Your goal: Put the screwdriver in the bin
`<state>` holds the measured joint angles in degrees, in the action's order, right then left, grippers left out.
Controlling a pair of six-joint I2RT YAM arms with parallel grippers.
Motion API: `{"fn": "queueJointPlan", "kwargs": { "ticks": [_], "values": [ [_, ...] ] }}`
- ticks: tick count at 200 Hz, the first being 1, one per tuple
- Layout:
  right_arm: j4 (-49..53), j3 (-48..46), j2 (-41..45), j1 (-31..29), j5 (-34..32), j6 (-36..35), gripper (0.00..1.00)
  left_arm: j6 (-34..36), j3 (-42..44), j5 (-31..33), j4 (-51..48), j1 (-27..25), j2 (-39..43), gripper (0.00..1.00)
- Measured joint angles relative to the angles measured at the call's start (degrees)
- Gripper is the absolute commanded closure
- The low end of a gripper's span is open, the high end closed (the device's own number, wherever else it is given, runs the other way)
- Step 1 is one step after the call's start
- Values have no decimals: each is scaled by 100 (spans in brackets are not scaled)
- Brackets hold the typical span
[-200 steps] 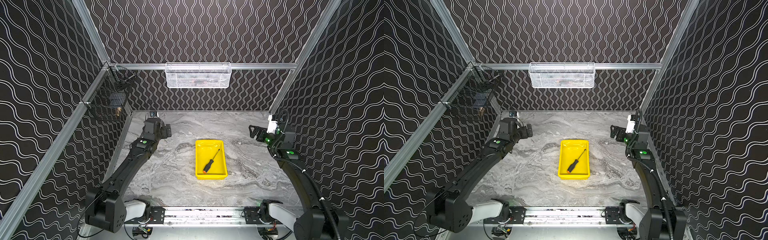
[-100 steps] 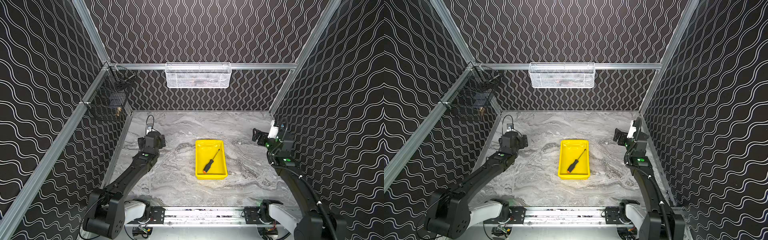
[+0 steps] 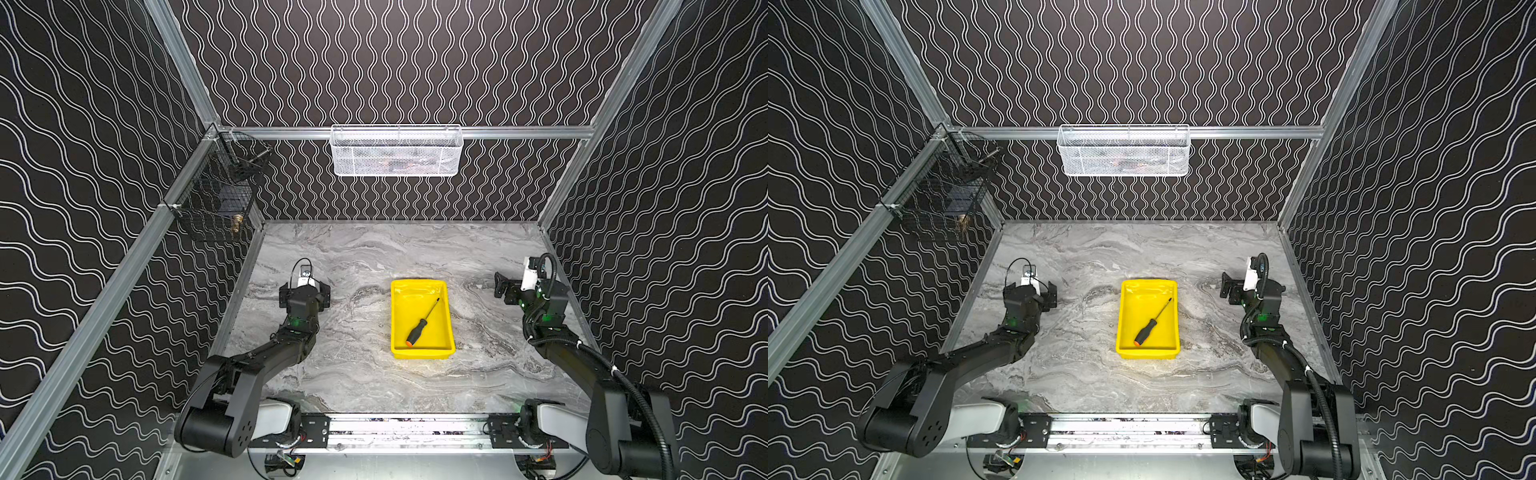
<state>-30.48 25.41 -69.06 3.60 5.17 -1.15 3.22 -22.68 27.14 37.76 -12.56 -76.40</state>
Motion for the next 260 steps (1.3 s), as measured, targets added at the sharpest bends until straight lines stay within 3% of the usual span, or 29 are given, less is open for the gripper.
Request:
{"fn": "queueJointPlan", "kwargs": {
  "ticks": [46, 92, 126, 175, 198, 227, 260],
  "values": [
    [-857, -531, -229, 0, -348, -153, 1, 57, 192, -581, 837, 271, -820, 1],
    [-1303, -673, -254, 11, -669, -378, 0, -37, 295, -1290, 1731, 859, -1714, 1],
    [-1290, -590, -402, 15, -673, -372, 0, -160, 350, -1622, 2037, 951, -1805, 1],
    [-1718, -614, -1263, 13, -363, -120, 1, -155, 249, -1897, 2116, 960, -1853, 1],
    [-2396, -719, -1624, 11, -302, -81, 1, -87, 151, -2179, 2081, 953, -1860, 1],
    [-3414, -1556, -1893, -17, -494, 26, 1, -9, 149, -2286, 2039, 949, -1860, 1],
    [-3491, -1019, -1878, -22, -525, 33, 1, -120, 330, -1766, 2144, 920, -1860, 1]
  ]
}}
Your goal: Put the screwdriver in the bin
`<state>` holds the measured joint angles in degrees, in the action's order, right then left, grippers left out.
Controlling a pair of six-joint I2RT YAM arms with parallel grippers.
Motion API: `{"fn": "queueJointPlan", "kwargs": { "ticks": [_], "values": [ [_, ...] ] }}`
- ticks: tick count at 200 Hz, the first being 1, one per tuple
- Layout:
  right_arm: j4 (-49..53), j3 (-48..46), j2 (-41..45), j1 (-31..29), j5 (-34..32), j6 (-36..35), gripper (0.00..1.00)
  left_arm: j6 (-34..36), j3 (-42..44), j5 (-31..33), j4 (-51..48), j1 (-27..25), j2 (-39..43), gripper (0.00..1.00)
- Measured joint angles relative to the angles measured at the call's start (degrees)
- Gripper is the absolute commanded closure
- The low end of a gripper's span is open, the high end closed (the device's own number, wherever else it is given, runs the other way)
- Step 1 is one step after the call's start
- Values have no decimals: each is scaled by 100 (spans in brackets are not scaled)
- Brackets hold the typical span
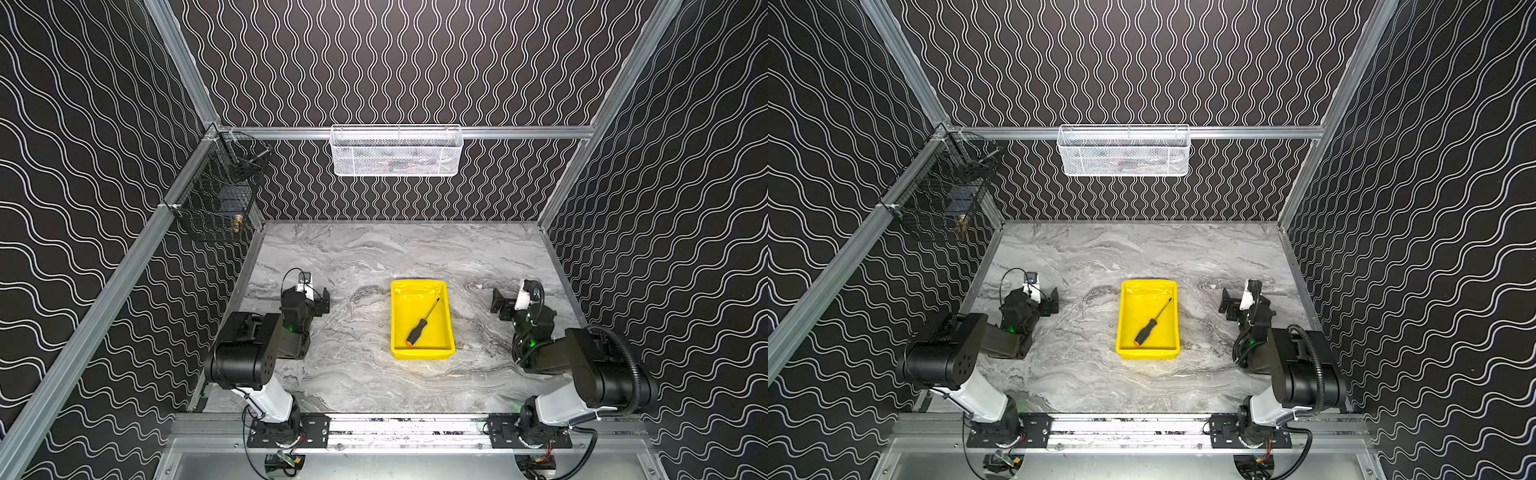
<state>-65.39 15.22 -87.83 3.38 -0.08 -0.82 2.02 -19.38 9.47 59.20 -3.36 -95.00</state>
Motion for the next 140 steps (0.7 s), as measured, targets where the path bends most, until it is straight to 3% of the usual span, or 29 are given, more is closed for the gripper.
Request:
{"fn": "queueJointPlan", "kwargs": {
  "ticks": [32, 140],
  "values": [
    [20, 33, -46, 2, -114, 35, 1, -20, -59, 275, 24, -155, -13, 1],
    [79, 22, -46, 4, -179, 37, 0, 136, -131, -35, -26, -170, -15, 1]
  ]
}}
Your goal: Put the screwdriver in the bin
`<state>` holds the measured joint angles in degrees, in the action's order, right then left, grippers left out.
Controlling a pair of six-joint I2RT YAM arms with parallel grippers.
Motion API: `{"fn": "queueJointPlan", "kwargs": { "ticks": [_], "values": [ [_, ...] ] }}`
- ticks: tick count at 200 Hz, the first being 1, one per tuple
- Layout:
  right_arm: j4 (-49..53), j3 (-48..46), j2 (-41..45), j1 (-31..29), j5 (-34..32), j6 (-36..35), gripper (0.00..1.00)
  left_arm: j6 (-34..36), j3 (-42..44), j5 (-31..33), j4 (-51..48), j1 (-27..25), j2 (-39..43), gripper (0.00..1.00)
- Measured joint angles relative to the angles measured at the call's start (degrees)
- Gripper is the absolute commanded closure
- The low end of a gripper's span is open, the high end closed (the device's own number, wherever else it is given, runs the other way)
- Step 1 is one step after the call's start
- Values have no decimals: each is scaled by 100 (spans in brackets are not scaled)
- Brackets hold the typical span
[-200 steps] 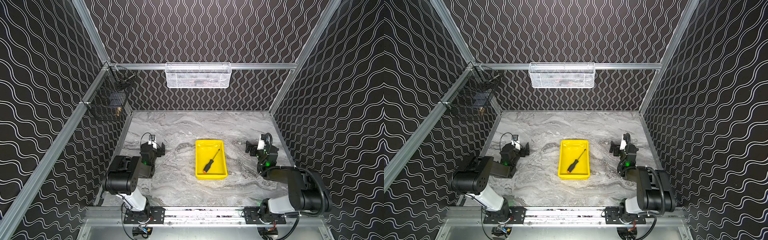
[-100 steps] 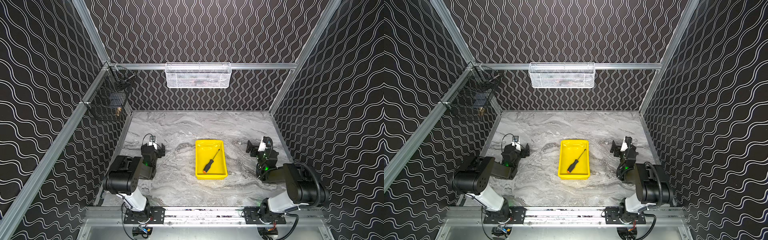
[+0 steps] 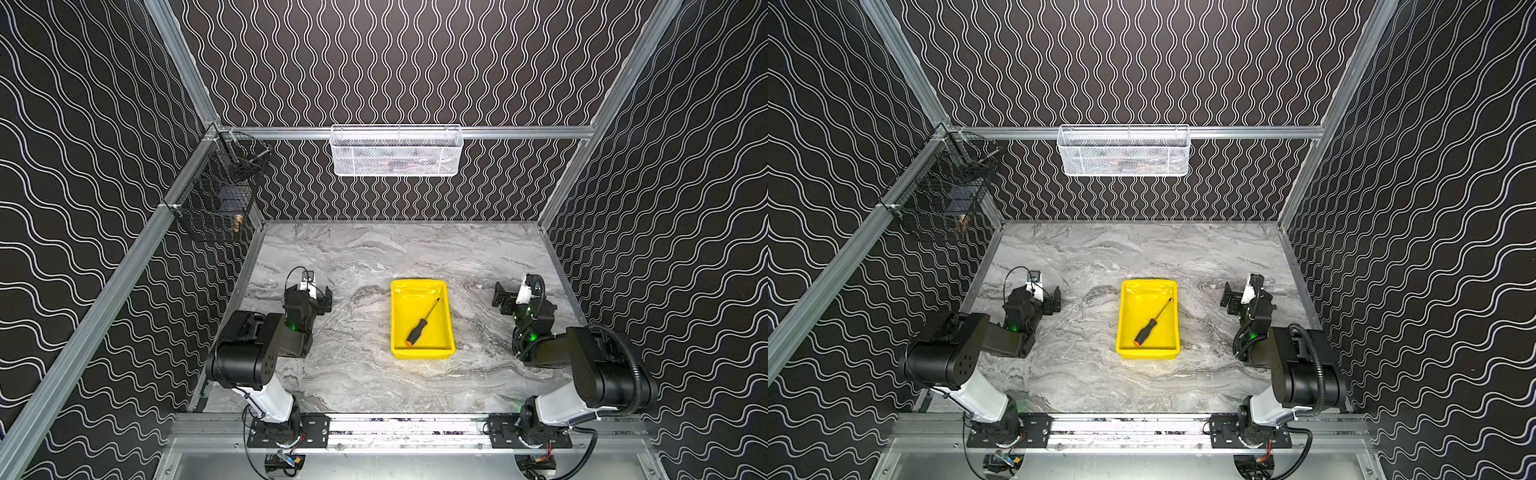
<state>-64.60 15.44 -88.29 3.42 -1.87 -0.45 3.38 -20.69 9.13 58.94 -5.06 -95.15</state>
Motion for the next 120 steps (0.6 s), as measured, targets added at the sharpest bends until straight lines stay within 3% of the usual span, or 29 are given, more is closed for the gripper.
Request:
{"fn": "queueJointPlan", "kwargs": {
  "ticks": [120],
  "values": [
    [0, 0, 0, 0, 0, 2, 0, 0, -31, -192, -42, 83, 0, 1]
  ]
}}
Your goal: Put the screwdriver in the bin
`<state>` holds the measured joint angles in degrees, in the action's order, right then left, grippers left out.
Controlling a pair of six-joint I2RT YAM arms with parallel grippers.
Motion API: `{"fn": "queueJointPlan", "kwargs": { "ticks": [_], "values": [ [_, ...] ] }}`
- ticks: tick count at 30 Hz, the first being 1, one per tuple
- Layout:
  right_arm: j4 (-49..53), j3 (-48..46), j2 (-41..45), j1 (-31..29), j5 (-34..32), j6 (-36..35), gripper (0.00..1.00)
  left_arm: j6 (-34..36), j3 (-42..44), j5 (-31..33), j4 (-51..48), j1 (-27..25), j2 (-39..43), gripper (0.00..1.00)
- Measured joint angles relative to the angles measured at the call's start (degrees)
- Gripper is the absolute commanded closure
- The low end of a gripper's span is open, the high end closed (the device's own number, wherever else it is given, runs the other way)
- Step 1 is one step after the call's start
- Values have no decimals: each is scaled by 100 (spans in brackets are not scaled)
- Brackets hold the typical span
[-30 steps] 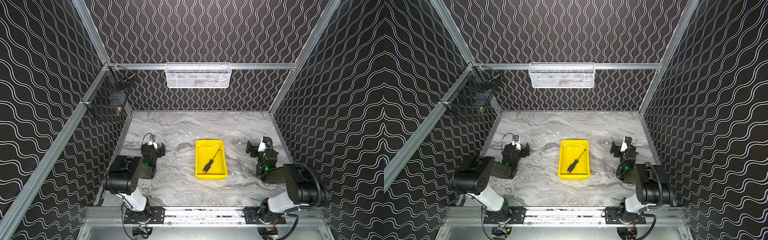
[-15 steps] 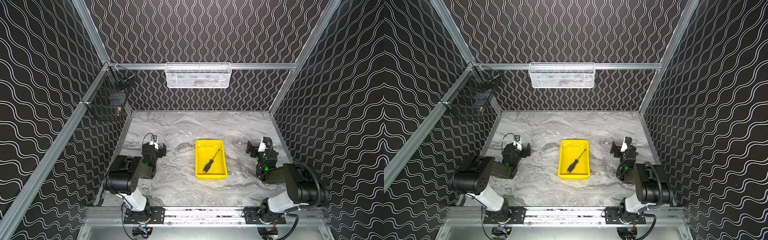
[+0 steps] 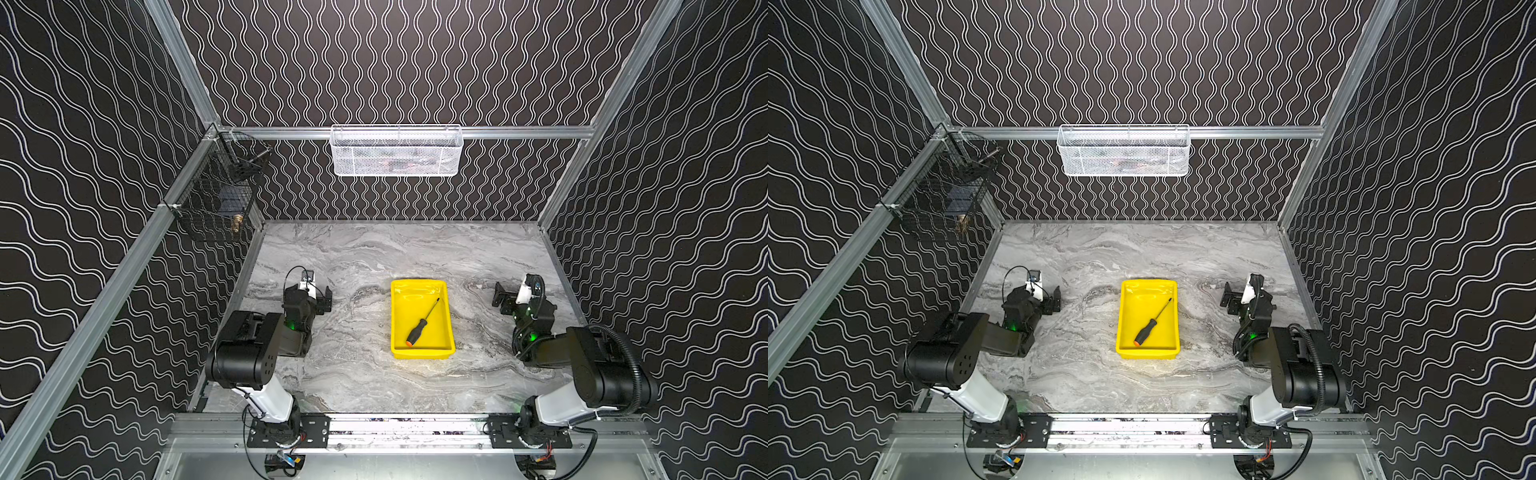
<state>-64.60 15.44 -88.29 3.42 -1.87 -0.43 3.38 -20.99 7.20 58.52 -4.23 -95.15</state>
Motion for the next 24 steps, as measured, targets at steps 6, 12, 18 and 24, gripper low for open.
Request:
{"fn": "queueJointPlan", "kwargs": {
  "ticks": [6, 12, 18, 24],
  "values": [
    [0, 0, 0, 0, 0, 0, 0, 0, 0, -2, 2, 0, 0, 1],
    [0, 0, 0, 0, 0, 0, 1, 0, 0, -2, 2, 0, 0, 1],
    [0, 0, 0, 0, 0, 0, 0, -2, -2, -2, 0, 0, 0, 1],
    [0, 0, 0, 0, 0, 0, 0, -2, -50, -42, -59, 11, -13, 1]
  ]
}}
